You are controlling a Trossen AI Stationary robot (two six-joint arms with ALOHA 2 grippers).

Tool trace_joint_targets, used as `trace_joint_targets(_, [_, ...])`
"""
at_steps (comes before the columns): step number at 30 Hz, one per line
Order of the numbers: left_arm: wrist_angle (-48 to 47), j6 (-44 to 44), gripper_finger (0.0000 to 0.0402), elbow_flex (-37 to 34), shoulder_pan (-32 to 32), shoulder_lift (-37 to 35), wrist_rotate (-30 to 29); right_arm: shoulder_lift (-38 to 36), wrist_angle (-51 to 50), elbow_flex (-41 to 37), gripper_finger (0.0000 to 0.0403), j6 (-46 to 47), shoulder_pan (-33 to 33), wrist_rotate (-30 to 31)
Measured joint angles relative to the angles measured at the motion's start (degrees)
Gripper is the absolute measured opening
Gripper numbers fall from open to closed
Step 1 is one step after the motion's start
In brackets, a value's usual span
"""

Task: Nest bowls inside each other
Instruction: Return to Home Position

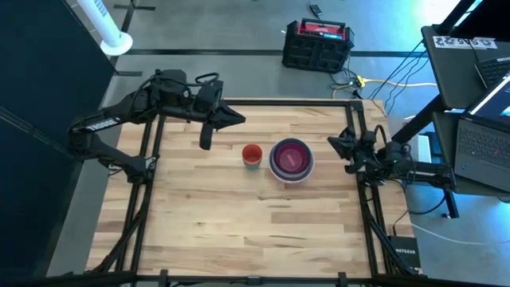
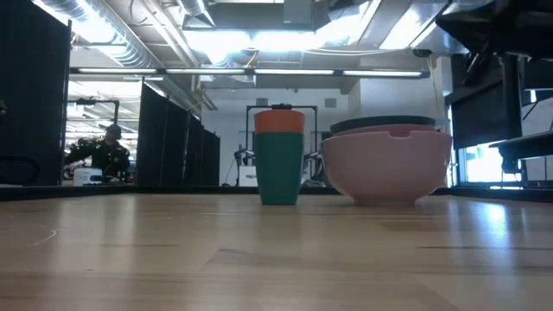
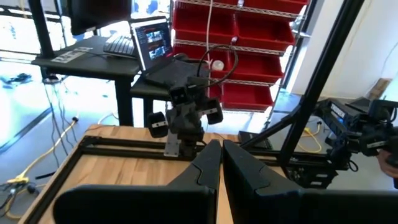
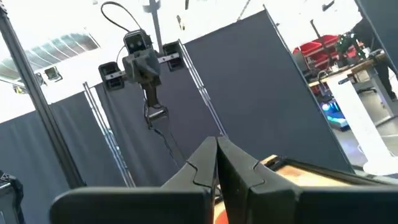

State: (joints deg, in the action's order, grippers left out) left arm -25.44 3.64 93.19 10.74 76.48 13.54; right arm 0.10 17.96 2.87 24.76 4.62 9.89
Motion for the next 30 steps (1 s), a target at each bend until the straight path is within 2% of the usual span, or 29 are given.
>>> trace_joint_targets(3, [-2.3, 0.0, 0.0000, 0.0, 0.0, -1.2, -0.9, 0.1, -3.3, -1.6, 0.0000, 2.1, 0.0, -0.5])
trace_joint_targets(15, [-7.0, 0.3, 0.0000, -1.3, 0.0, -5.3, -1.9, 2.9, -17.7, -2.1, 0.0000, 2.1, 0.0, -8.8])
trace_joint_targets(20, [-3.3, 2.3, 0.0000, -9.7, 0.0, -10.8, -3.3, 6.0, -18.3, -2.1, 0.0000, 1.5, -0.1, -10.5])
trace_joint_targets(24, [-0.5, 5.0, 0.0000, -17.5, 0.2, -16.3, -7.5, 7.0, -18.3, -2.1, 0.0001, 1.3, -0.1, -10.5])
trace_joint_targets(27, [-3.4, 5.0, 0.0000, -21.9, 1.2, -20.3, -8.6, 7.1, -18.3, -2.1, 0.0001, 1.3, -0.1, -10.3])
trace_joint_targets(30, [-12.1, 6.0, 0.0000, -25.8, 2.7, -24.1, -11.4, 7.1, -18.3, -2.1, 0.0001, 1.3, -0.1, -10.3])
